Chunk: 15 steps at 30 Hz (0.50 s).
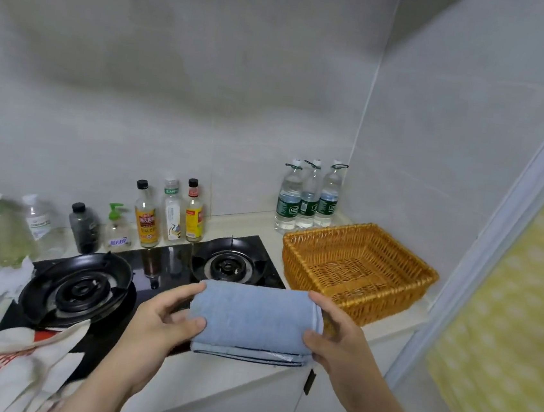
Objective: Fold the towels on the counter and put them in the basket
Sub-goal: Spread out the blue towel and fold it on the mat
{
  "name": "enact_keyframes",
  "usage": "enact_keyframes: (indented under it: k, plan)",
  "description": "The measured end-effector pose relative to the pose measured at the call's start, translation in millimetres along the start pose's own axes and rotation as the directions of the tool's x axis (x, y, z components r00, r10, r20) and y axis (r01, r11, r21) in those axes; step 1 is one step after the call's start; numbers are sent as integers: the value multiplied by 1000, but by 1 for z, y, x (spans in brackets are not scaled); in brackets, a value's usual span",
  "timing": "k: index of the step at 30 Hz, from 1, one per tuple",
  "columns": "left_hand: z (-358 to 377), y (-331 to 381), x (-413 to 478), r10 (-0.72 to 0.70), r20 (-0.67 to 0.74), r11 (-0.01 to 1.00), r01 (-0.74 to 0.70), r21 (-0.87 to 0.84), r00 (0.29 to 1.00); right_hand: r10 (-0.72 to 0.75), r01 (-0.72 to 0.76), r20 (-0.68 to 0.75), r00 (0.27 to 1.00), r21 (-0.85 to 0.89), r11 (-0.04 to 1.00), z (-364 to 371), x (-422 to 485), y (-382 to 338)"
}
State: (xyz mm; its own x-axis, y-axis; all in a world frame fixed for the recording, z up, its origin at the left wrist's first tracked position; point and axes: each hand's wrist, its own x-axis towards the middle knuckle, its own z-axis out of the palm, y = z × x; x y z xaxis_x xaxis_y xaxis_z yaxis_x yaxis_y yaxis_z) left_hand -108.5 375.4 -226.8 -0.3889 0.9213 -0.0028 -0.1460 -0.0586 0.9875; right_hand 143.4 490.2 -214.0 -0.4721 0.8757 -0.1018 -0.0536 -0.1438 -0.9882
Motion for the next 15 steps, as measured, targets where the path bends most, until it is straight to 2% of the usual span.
enact_keyframes:
  k: [6, 10, 15]
  plan:
    - [32, -25, 84, -42, 6, 998, 42, -41, 999, 28, -28, -60, 998, -7, 1000, -45, 81, 3]
    - [50, -45, 142, -93, -13, 993, 92, -69, 996, 54, -61, -84, 995, -79, 995, -74, 143, 2]
    - [83, -59, 203, -157, 12, 983, 157, -91, 988, 83, -90, -72, 994, -101, 991, -109, 204, -4]
